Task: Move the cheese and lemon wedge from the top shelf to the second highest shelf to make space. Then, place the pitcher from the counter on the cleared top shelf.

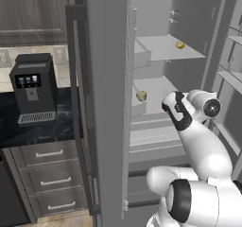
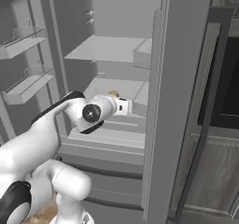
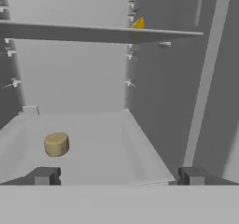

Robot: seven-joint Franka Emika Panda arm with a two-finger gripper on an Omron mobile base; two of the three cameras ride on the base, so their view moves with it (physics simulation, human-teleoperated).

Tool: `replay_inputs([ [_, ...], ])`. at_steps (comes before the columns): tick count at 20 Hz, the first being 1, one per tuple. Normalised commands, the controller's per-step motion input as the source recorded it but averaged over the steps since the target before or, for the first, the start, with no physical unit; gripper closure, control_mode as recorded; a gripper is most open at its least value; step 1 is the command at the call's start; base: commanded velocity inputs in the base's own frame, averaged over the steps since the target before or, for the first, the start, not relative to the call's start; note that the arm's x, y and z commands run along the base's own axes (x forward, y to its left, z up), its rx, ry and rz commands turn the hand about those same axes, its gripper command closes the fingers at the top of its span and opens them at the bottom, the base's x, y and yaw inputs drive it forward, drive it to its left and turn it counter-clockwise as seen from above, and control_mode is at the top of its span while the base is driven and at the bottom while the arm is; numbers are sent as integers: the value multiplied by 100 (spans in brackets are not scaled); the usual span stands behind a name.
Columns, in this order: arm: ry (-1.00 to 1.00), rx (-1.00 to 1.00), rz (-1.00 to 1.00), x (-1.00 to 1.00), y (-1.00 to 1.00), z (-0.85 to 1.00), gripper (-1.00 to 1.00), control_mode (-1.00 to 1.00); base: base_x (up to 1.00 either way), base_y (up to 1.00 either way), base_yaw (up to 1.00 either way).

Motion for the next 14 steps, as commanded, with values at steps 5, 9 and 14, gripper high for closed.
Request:
replay_inputs([
  [5, 40, 0, 8, -1, 11, 53, -100, -100, 0, 0, 0],
  [9, 41, 0, 8, -15, 10, 47, -100, -100, 0, 0, 0],
  [14, 27, 1, 8, -39, 1, 23, -100, -100, 0, 0, 0],
])
